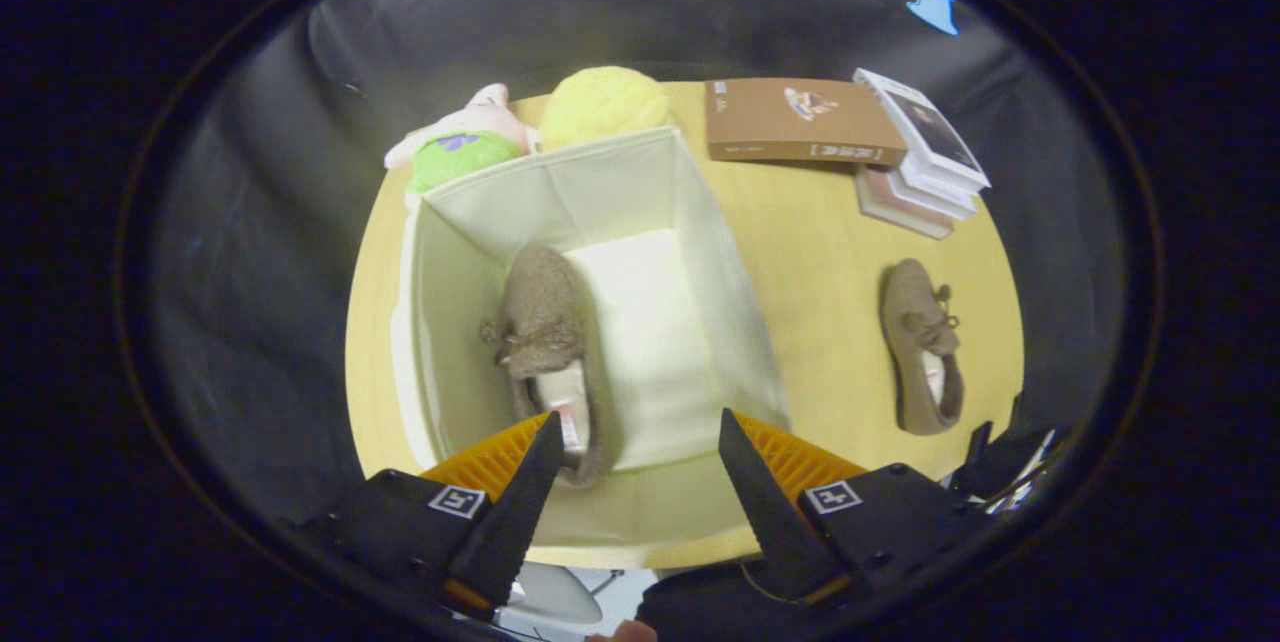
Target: Open the storage box then place both shoes into the box .Put the left shoe in first, then the right shoe, with the right side of both shoes facing outward in a uniform manner.
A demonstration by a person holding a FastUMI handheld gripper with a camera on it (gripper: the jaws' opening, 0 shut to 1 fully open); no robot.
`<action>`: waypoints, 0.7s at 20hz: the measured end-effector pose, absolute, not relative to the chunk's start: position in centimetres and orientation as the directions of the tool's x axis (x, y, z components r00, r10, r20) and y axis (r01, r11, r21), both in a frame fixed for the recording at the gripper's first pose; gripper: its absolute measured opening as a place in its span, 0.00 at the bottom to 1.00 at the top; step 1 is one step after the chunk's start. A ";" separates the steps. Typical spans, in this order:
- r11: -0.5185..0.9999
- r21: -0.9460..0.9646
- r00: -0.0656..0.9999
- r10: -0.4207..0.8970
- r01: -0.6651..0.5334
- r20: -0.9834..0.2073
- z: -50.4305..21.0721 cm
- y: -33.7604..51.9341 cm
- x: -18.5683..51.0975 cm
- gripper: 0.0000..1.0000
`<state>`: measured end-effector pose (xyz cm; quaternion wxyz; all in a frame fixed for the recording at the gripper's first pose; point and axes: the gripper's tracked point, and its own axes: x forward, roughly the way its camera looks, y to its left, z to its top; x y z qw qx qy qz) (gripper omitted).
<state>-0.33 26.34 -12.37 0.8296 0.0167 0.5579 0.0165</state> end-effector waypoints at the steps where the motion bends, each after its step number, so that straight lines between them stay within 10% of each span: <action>1: 0.999 0.031 0.383 0.024 0.011 -0.924 -11.6 25.0 -0.5 0.99; 14: 0.944 -0.258 0.326 -0.316 0.207 -0.891 -9.9 4.0 0.8 0.97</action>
